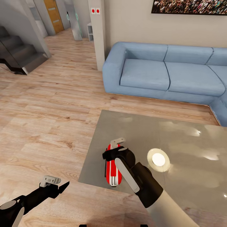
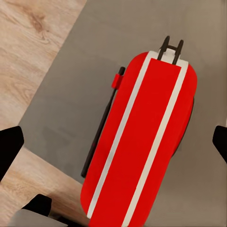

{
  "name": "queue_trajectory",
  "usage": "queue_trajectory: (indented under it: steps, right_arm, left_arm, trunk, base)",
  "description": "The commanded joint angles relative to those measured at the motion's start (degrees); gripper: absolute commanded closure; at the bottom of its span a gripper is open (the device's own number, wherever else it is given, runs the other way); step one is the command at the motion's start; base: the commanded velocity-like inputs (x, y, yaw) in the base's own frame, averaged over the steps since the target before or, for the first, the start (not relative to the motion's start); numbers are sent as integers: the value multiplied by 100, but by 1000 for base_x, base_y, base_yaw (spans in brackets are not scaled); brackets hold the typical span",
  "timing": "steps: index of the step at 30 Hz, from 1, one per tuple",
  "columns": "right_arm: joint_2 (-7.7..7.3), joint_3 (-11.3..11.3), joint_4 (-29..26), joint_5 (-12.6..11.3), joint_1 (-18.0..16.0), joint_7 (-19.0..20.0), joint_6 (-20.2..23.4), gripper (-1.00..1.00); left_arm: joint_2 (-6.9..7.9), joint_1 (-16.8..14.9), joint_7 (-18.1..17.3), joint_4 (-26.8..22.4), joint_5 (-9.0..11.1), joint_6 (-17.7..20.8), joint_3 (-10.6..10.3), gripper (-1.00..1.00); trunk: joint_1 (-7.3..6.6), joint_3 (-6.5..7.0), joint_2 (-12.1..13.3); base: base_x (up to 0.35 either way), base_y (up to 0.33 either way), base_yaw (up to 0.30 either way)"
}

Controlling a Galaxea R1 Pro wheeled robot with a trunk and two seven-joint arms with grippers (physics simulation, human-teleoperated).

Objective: Turn on the radio receiver that's on the table in the living room.

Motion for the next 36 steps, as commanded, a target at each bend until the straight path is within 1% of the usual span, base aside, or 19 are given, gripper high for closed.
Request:
queue_trajectory:
  steps: [1,19,20,36]
  right_arm:
    - [0,-1,22,0,0,0,-33,-100]
    - [0,7,601,32,1,-18,-609,-100]
    - [0,6,2028,33,1,-18,-1601,-100]
    - [0,-3,2108,41,1,-27,-1659,-100]
  left_arm:
    - [0,0,0,0,0,0,0,-100]
    - [0,0,-9,0,1,0,0,-100]
    - [0,0,-9,0,-1,0,0,-100]
    - [0,0,-10,0,2,0,0,-100]
  trunk:
    - [0,0,0]
    - [0,0,0]
    - [0,0,0]
    - [0,0,0]
  base:
    - [0,0,0]
    - [0,0,0]
    - [0,0,0]
    - [0,0,0]
